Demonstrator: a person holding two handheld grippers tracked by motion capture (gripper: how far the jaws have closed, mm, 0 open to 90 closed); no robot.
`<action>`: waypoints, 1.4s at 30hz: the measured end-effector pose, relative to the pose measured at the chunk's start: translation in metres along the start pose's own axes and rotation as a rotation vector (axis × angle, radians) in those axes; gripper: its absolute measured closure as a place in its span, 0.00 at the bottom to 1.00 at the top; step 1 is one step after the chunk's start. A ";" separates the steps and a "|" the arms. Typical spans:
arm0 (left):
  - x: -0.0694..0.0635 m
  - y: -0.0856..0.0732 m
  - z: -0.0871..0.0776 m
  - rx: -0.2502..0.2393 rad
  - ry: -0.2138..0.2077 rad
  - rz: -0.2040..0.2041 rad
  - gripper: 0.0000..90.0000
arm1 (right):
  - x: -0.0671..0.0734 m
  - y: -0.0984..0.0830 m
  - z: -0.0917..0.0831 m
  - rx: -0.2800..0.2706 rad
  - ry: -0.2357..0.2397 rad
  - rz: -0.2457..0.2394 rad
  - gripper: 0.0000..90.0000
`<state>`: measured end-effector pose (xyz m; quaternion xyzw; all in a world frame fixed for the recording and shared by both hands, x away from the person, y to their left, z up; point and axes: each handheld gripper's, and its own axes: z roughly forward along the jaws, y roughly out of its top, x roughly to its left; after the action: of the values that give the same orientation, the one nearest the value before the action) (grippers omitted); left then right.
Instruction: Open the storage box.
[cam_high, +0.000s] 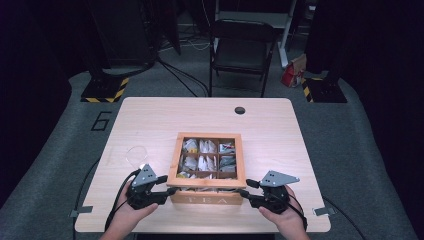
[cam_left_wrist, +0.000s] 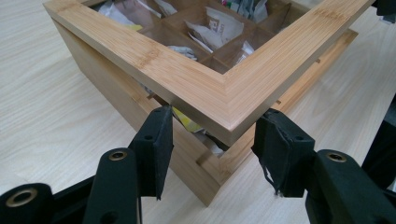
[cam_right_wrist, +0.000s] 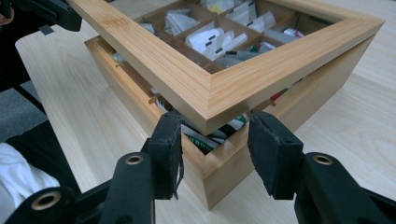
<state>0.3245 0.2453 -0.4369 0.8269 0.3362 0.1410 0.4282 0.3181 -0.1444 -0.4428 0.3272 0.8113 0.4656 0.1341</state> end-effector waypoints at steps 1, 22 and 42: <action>0.000 0.000 0.000 0.000 0.000 0.000 0.53 | 0.000 0.000 0.000 0.000 0.000 0.000 0.60; 0.006 0.024 -0.014 -0.027 0.004 0.036 0.53 | -0.008 0.030 -0.005 -0.005 0.008 -0.027 0.52; 0.015 0.047 -0.024 -0.053 -0.007 0.041 0.54 | -0.015 0.051 -0.012 -0.041 0.013 -0.026 0.52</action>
<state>0.3433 0.2509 -0.3859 0.8226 0.3137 0.1557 0.4481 0.3438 -0.1443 -0.3943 0.3108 0.8067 0.4823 0.1415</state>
